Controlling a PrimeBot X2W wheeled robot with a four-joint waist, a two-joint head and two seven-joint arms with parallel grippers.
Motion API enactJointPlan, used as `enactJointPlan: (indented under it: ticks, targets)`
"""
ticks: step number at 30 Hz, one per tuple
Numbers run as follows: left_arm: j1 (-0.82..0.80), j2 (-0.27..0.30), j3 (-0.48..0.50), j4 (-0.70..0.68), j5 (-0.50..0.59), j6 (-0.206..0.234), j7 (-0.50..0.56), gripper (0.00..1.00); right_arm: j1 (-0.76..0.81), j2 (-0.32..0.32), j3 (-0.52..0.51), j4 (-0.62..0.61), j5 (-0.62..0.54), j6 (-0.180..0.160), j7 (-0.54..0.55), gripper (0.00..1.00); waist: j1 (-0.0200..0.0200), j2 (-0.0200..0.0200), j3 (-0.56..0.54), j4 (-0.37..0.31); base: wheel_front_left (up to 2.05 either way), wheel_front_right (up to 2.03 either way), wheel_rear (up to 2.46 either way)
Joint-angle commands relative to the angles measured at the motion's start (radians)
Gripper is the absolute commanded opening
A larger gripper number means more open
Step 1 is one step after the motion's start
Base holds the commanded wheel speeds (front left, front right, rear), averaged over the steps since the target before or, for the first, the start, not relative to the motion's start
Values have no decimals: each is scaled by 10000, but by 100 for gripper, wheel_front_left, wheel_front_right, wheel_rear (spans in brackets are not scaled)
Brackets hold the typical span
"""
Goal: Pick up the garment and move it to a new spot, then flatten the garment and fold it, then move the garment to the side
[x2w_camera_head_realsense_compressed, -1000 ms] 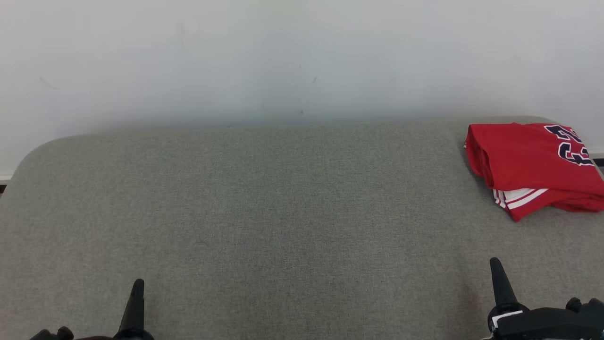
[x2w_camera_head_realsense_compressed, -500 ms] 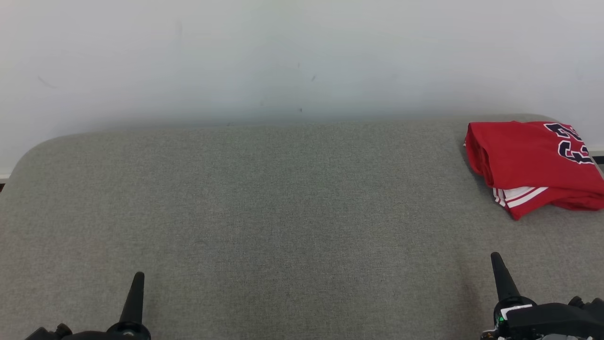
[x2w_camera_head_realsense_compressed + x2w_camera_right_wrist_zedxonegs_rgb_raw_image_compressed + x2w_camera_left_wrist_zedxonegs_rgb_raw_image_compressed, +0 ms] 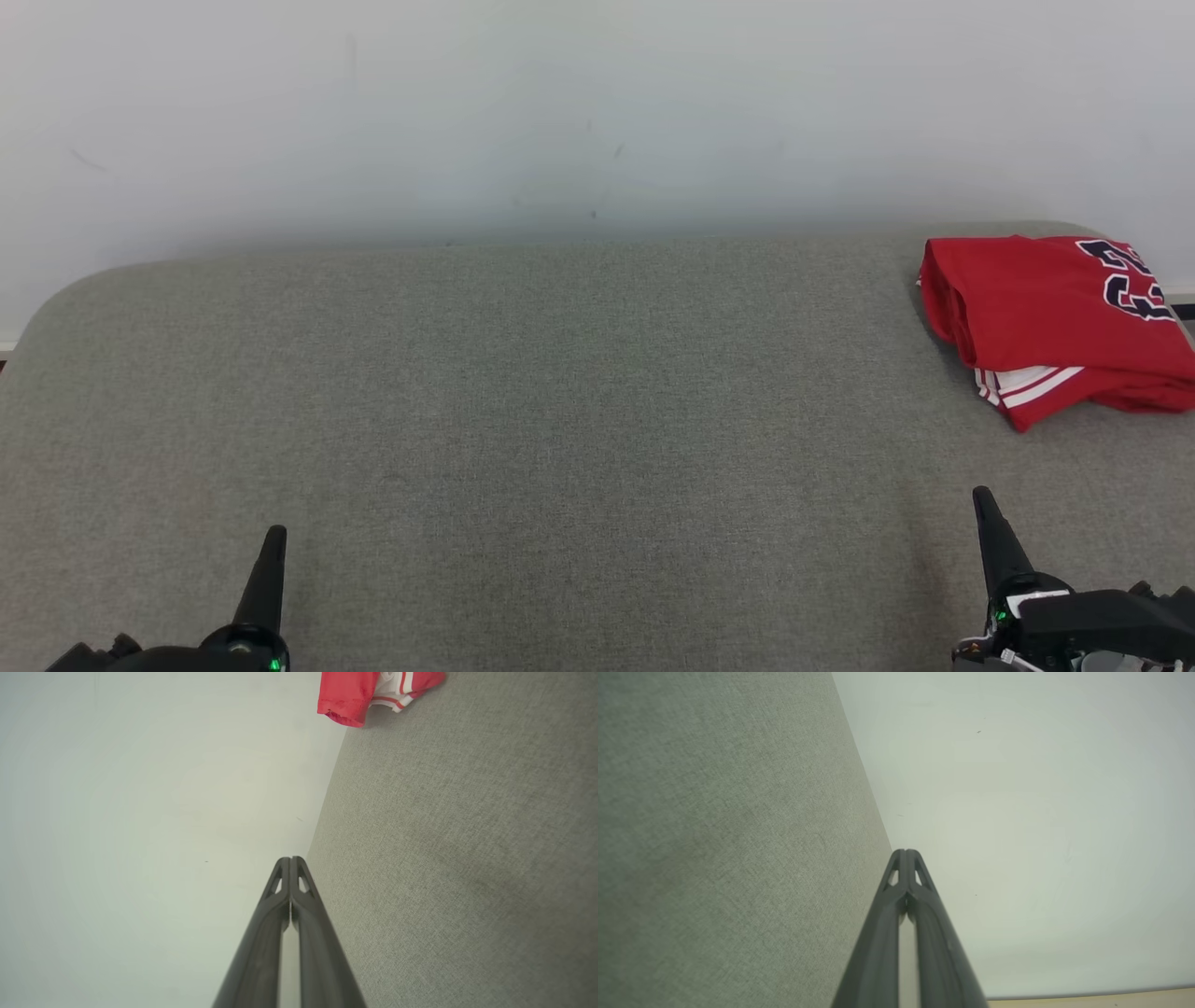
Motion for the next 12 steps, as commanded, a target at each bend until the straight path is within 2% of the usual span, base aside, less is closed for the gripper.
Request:
enactJointPlan:
  ticks: [1,12]
  targets:
    - [-181,53,32,-96,-185,3,54,0,-119,24,-47,-62,152,-17,72,0,0,0,2,-1,0,0,0]
    - [-259,56,53,-119,-1073,5,273,0,-205,57,-139,-92,1009,-19,274,0,0,0,46,-19,0,0,0]
